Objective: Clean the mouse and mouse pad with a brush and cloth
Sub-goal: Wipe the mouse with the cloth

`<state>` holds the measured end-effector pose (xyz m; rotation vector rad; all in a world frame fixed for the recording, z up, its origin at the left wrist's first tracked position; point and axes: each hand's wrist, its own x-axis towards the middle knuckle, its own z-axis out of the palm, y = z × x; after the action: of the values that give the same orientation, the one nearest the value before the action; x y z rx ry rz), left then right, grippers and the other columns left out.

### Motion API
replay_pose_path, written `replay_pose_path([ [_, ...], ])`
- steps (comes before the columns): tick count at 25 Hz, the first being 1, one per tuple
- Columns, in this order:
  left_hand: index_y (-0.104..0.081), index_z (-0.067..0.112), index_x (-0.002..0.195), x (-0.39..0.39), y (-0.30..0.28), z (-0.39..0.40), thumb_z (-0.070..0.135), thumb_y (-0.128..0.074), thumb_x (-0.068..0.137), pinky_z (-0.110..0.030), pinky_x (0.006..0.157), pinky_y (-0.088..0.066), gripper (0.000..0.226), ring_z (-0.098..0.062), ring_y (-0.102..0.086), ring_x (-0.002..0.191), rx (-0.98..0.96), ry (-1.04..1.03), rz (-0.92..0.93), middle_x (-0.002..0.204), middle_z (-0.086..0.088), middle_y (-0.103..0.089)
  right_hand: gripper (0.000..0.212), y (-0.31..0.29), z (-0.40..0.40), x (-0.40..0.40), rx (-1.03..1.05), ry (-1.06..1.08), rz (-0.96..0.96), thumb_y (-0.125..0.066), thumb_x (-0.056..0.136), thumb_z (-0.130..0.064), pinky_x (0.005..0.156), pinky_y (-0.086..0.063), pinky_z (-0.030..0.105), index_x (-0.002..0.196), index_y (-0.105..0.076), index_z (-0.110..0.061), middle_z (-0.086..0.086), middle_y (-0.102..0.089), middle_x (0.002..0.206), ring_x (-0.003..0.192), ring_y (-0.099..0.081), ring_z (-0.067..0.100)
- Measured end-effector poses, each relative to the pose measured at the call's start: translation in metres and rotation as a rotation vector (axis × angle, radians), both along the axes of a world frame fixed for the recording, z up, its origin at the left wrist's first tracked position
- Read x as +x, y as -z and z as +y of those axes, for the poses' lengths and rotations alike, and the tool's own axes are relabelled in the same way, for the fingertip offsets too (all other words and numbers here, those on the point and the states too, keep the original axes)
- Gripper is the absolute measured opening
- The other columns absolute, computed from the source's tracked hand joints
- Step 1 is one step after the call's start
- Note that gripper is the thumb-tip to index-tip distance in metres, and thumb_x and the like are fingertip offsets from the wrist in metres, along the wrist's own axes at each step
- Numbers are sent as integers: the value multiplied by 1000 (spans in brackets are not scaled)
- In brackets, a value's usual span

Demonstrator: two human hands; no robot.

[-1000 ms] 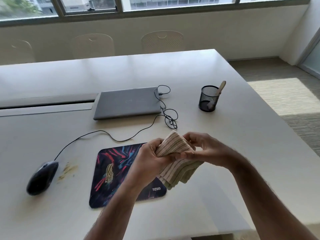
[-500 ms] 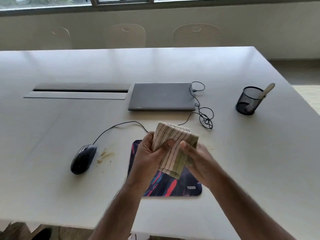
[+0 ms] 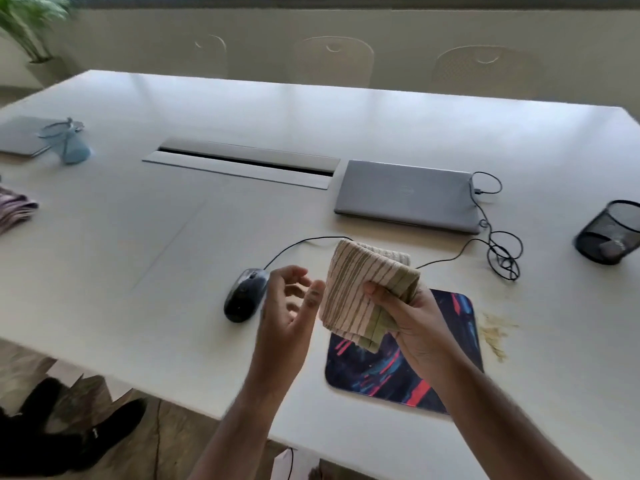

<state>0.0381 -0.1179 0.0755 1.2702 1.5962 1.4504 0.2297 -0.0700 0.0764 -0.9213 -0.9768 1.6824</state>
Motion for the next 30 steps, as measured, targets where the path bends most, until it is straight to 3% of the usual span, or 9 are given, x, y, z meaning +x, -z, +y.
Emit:
replay_pose_path([
  [3, -52, 29, 121, -40, 14, -17, 50, -73, 88, -23, 87, -50, 44, -13, -55, 107, 34, -219, 218, 114, 14, -55, 34, 4, 4, -15, 59, 1, -81, -74, 88, -13, 92, -62, 47, 121, -74, -19, 13, -77, 120, 114, -73, 32],
  [6, -46, 25, 129, -76, 35, -29, 53, -80, 80, -48, 98, -49, 66, -14, -45, 114, -50, -400, 377, 122, 11, -49, 32, 6, 4, -26, 88, -11, -156, -68, 94, -2, 87, -63, 43, 123, -72, -16, 11, -78, 116, 113, -73, 33],
  [8, -46, 19, 134, -92, 49, -29, 62, -77, 77, -55, 102, -45, 78, -19, -45, 119, -125, -446, 454, 127, 5, -50, 32, 7, 4, -31, 105, -13, -197, -65, 95, 3, 91, -63, 46, 120, -72, -16, 11, -79, 114, 111, -74, 32],
  [12, -48, 14, 136, -104, 66, -22, 80, -62, 72, -47, 103, -39, 93, -28, -44, 126, -302, -397, 570, 132, -3, -55, 39, 10, 5, -42, 148, -36, -227, -75, 89, -7, 100, -57, 59, 128, -66, -6, 16, -75, 119, 114, -71, 37],
  [16, -55, 18, 134, -111, 73, -12, 86, -55, 72, -44, 99, -39, 93, -25, -43, 125, -385, -366, 671, 132, -2, -55, 41, 8, 5, -51, 221, -69, -246, -77, 84, -8, 90, -62, 46, 124, -65, -6, 13, -76, 114, 109, -72, 35],
  [19, -60, 23, 126, -116, 77, -7, 78, -65, 74, -41, 99, -38, 76, -22, -44, 124, -365, -362, 665, 127, 3, -55, 36, 6, 4, -57, 270, -66, -286, -78, 81, -5, 81, -62, 34, 116, -71, -11, 7, -78, 104, 98, -74, 20],
  [22, -61, 25, 122, -119, 77, -5, 70, -74, 74, -37, 97, -35, 67, -18, -46, 123, -331, -370, 601, 123, 8, -59, 34, 5, 3, -63, 345, -21, -437, -82, 82, 5, 74, -62, 32, 104, -78, -21, 4, -80, 96, 87, -74, 15],
  [26, -61, 26, 127, -121, 71, -5, 54, -83, 75, -32, 102, -33, 63, -14, -48, 123, -217, -372, 488, 120, 14, -63, 23, 0, 0, -73, 462, -12, -624, -86, 81, -9, 64, -57, 52, 95, -69, -5, 17, -71, 85, 74, -63, 39],
  [30, -55, 35, 128, -124, 57, -6, 32, -89, 75, -39, 104, -47, 63, -8, -51, 127, -82, -289, 272, 129, 23, -61, 37, -18, -10, -94, 638, 53, -803, -81, 74, -9, 47, -43, 33, 78, -45, -17, -2, -59, 69, 56, -41, 4],
])
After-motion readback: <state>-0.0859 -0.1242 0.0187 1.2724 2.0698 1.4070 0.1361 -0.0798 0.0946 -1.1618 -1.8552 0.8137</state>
